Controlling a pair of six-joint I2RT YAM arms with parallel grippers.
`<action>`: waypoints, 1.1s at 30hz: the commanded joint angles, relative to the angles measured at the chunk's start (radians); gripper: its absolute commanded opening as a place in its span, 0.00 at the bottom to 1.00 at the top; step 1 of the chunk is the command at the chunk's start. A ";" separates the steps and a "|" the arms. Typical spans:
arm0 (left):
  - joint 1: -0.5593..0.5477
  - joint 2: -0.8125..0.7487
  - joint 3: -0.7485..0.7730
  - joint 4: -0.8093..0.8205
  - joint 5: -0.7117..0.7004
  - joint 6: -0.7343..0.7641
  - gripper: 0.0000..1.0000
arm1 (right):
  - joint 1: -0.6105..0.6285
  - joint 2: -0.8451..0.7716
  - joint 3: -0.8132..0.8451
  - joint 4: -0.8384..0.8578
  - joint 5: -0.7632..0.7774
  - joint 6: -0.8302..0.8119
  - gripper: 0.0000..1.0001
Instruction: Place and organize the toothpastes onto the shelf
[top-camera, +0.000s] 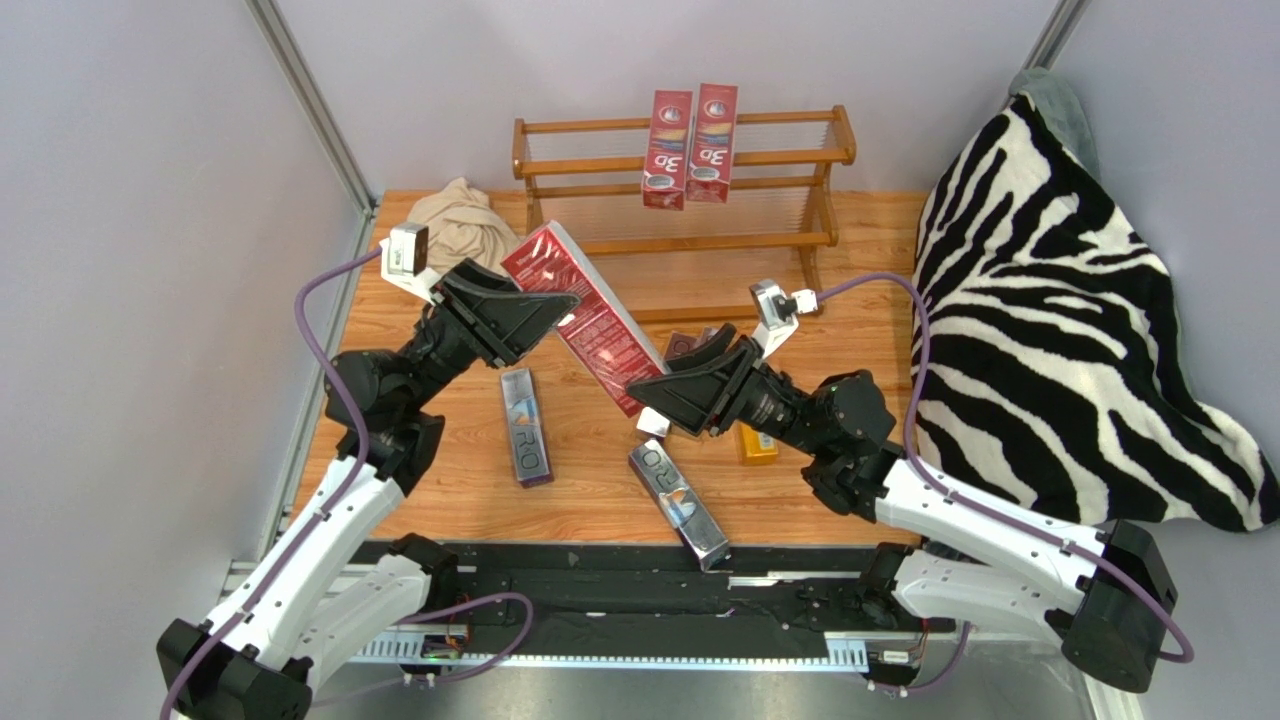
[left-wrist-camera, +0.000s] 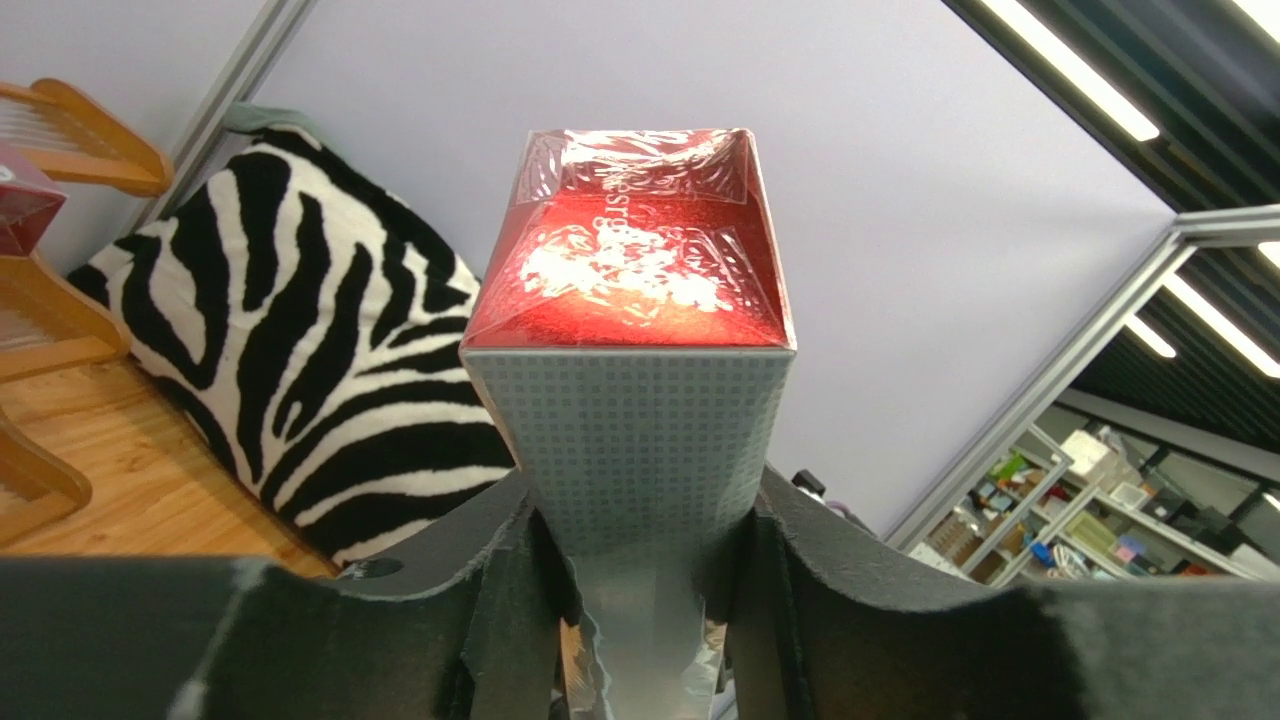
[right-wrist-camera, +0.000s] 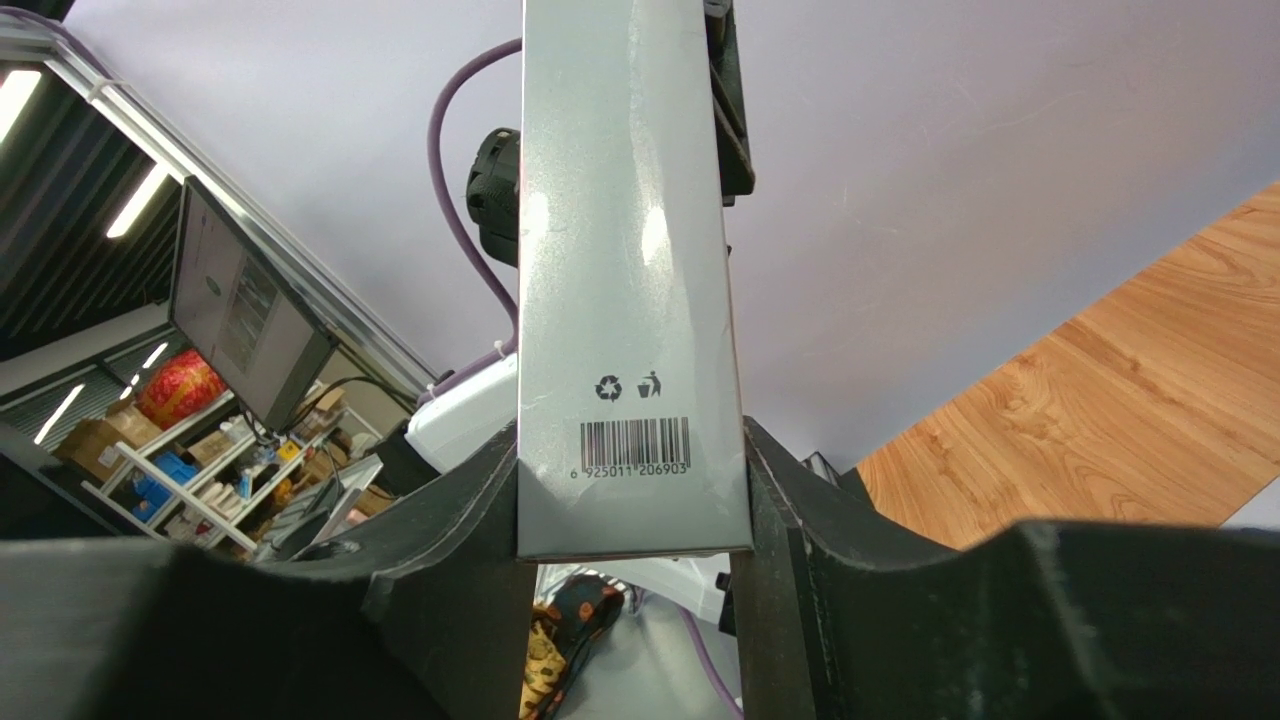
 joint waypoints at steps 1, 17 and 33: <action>-0.002 -0.019 0.017 0.058 -0.020 0.021 0.50 | 0.007 -0.005 0.046 0.016 0.007 -0.001 0.25; -0.002 -0.103 0.094 -0.551 0.010 0.359 0.94 | -0.035 -0.065 0.058 -0.171 0.106 -0.005 0.08; -0.002 -0.234 0.128 -0.993 -0.173 0.611 0.94 | -0.347 -0.085 0.200 -0.424 0.055 0.042 0.04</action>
